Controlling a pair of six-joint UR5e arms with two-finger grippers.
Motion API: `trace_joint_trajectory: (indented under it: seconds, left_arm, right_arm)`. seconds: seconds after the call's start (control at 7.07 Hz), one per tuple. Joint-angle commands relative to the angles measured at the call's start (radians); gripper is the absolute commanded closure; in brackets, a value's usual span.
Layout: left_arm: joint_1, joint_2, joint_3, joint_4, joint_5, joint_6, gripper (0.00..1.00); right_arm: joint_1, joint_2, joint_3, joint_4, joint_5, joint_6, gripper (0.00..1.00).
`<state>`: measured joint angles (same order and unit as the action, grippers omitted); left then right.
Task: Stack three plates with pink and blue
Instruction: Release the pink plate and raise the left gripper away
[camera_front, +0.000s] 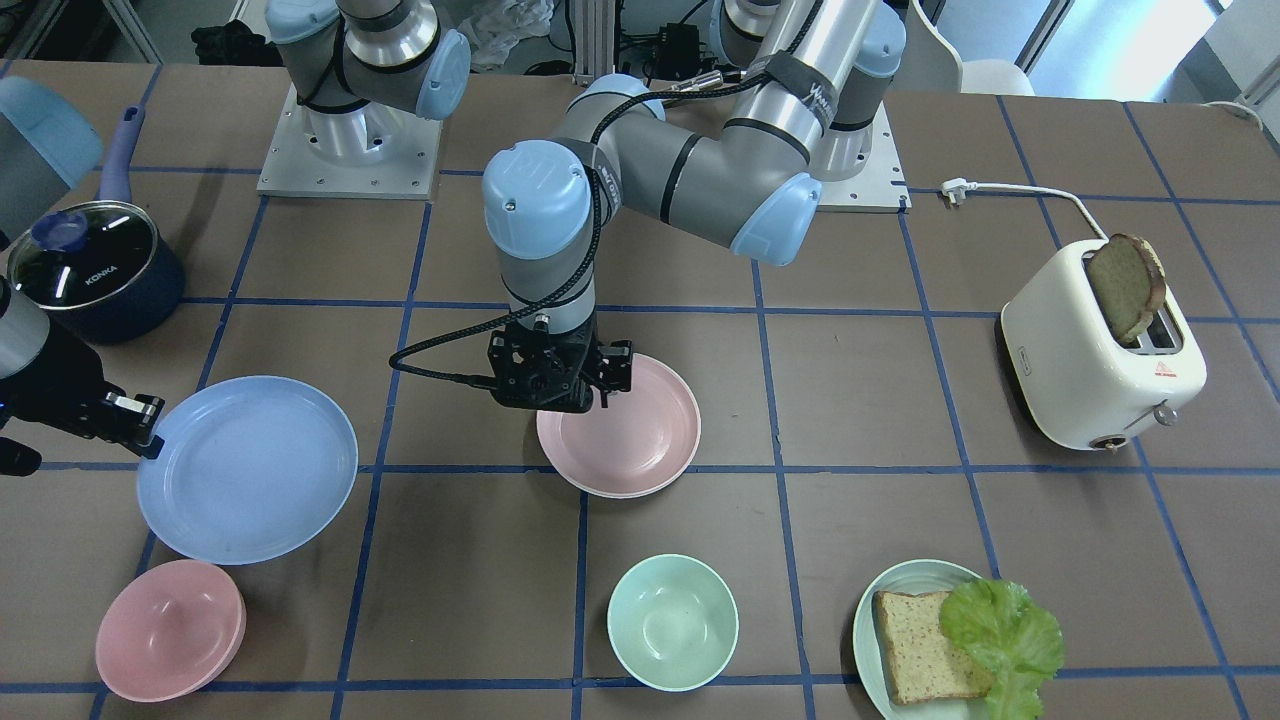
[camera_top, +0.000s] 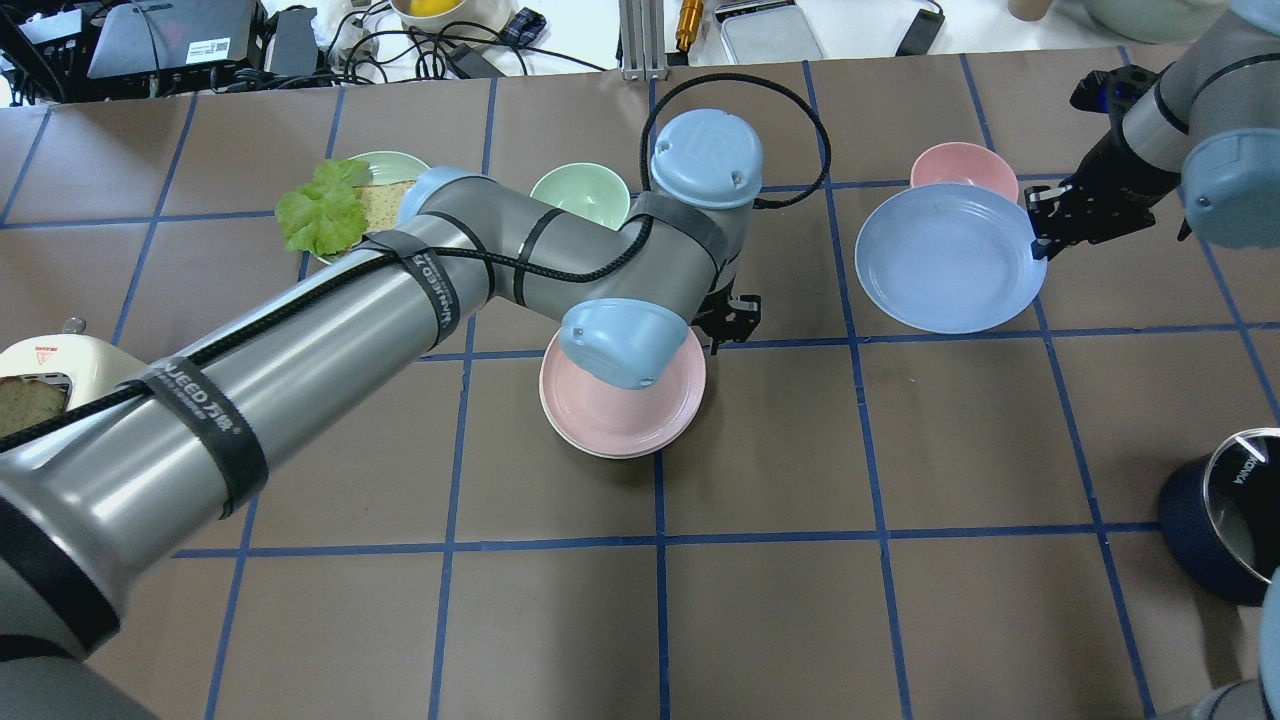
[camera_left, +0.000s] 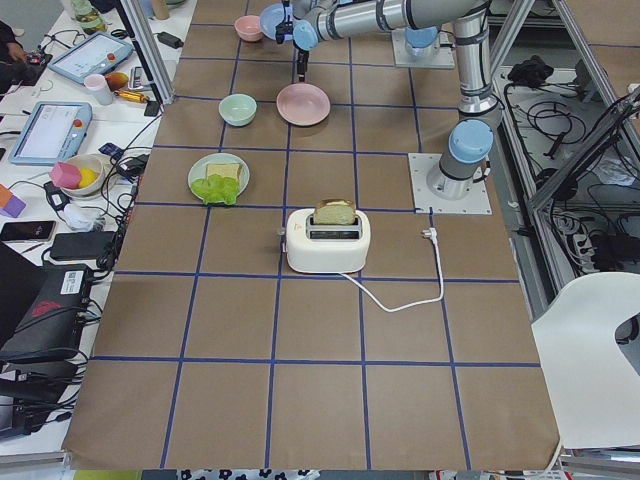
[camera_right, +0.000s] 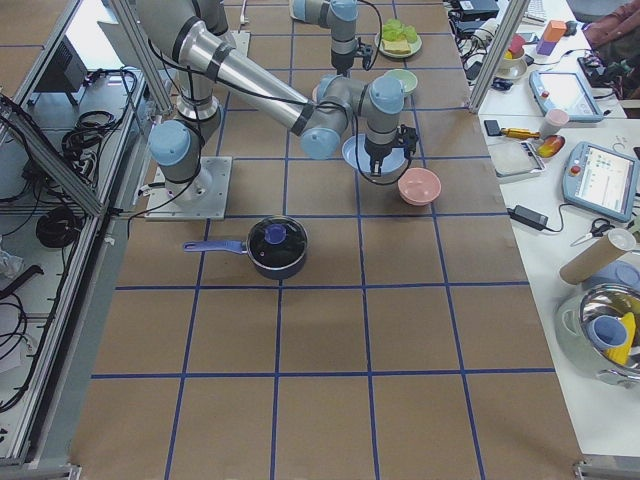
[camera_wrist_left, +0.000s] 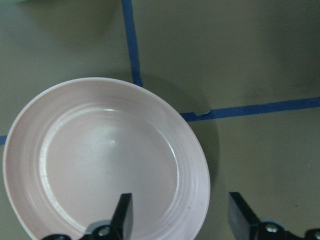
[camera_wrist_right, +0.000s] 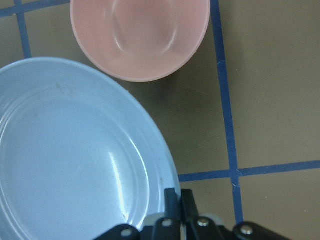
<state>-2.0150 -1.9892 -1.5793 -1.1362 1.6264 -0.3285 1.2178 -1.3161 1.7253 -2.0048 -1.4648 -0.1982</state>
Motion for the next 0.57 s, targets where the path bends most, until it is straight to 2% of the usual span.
trace_joint_trajectory:
  seconds: [0.0,0.28,0.42]
  left_arm:
    - [0.108,0.097,0.001,-0.078,-0.005,0.153,0.0]
    - [0.191,0.202,0.001,-0.176,-0.023,0.181,0.0]
    - [0.22,0.252,0.002,-0.232,-0.033,0.181,0.0]
  right_arm:
    - [0.11,-0.005,-0.012,0.005,-0.025,0.153,1.0]
    - [0.288,-0.009,0.0,-0.015,-0.042,0.342,1.0]
    - [0.36,-0.006,0.005,-0.076,-0.069,0.449,1.0]
